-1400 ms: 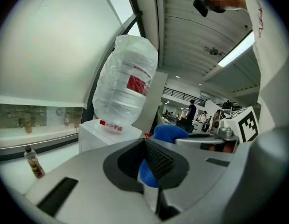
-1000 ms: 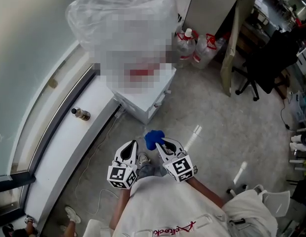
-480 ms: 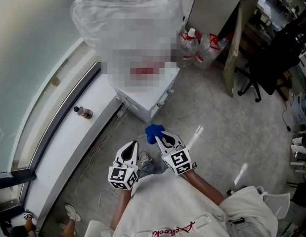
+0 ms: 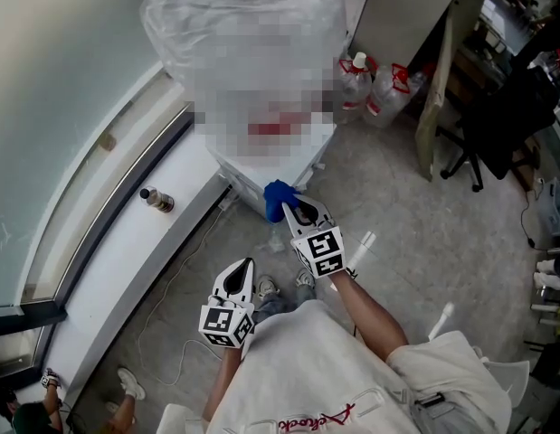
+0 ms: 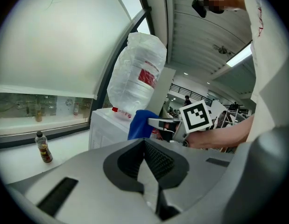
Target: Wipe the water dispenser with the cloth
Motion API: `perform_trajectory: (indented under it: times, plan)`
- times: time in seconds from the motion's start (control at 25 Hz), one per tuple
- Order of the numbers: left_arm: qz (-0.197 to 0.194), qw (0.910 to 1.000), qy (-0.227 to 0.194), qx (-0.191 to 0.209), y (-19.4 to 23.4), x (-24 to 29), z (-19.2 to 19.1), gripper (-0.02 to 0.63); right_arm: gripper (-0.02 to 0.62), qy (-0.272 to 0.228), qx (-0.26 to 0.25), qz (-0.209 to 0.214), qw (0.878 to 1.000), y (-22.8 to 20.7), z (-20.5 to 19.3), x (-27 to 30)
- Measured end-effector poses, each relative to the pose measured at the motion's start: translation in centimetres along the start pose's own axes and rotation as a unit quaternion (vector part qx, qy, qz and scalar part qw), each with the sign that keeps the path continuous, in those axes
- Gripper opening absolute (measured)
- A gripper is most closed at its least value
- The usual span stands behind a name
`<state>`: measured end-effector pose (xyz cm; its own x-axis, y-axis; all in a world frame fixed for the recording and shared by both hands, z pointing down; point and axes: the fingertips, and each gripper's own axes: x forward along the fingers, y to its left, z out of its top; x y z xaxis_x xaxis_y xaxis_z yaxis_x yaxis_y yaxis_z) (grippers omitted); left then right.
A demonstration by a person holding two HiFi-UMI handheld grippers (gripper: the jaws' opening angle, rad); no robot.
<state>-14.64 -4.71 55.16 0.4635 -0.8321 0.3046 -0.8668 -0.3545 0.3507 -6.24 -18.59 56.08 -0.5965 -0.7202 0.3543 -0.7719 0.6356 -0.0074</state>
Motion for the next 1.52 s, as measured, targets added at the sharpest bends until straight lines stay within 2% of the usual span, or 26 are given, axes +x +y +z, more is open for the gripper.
perform_trajectory:
  times: [0.32, 0.52, 1.08, 1.52]
  plan:
    - [0.014, 0.9999, -0.004, -0.007, 0.4, -0.3, 0.0, 0.012, 0.051, 0.024, -0.014, 0.008, 1.000, -1.0, -1.0, 2.9]
    - [0.024, 0.9997, -0.005, -0.008, 0.9, -0.1, 0.3, 0.012, 0.051, 0.045, -0.009, 0.002, 0.999, -3.2, -2.0, 4.6]
    - [0.052, 0.9984, -0.003, -0.021, 1.6, 0.9, 0.2, 0.012, 0.051, 0.070, 0.016, -0.064, 0.995, -15.2, -2.5, 6.6]
    - [0.069, 0.9974, -0.002, -0.021, 1.5, 1.5, 0.9, 0.012, 0.051, 0.109, -0.014, -0.095, 0.989, -25.0, -1.9, 9.0]
